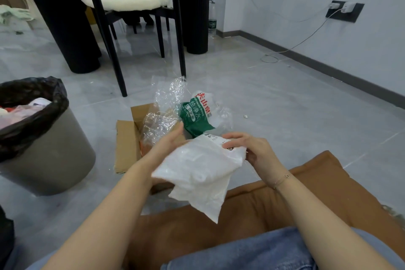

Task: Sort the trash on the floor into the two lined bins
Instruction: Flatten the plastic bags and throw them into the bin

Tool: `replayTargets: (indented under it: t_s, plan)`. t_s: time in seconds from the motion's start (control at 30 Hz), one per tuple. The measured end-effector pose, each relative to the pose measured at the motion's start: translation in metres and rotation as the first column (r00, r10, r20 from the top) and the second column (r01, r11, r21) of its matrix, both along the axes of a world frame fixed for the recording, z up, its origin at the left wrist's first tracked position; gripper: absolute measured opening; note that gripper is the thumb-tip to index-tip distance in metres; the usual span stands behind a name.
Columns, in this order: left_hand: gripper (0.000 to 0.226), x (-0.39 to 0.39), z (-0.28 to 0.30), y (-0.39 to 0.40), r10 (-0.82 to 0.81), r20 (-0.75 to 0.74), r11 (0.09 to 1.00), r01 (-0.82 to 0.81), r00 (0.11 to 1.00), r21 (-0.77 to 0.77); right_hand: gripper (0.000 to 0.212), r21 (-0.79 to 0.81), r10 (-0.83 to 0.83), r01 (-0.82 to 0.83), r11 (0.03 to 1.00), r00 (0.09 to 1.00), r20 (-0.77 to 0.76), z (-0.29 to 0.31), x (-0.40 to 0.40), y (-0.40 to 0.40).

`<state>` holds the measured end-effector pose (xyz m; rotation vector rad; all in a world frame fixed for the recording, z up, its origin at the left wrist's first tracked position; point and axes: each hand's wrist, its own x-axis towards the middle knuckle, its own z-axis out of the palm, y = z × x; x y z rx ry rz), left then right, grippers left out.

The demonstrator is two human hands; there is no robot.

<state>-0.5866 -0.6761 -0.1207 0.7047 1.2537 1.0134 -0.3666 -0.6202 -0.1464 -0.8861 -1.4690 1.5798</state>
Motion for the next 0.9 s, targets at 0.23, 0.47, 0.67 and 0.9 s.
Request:
replayTargets:
  t_s: [0.23,0.47,0.67,0.9]
  plan:
    - [0.038,0.016,-0.007,-0.009,-0.274,-0.001,0.960,0.274,0.962,-0.060,0.034,0.138,-0.145,0.132,0.982,0.985,0.093,-0.001,-0.007,-0.003]
    - [0.042,0.024,-0.014,-0.001,0.076,-0.078,0.955,-0.050,0.994,0.291,0.040,-0.198,0.015,0.001,0.980,0.997,0.080,0.001,-0.009,-0.010]
    - [0.049,0.001,-0.011,-0.004,-0.180,-0.164,0.948,0.216,0.970,0.232,0.049,-0.194,-0.073,0.067,0.979,0.997,-0.025,0.000,-0.013,-0.008]
    - [0.031,-0.006,-0.007,-0.003,-0.144,0.095,0.979,0.128,0.985,0.159,0.035,-0.350,0.066,-0.177,0.920,0.949,-0.309,0.005,-0.010,-0.006]
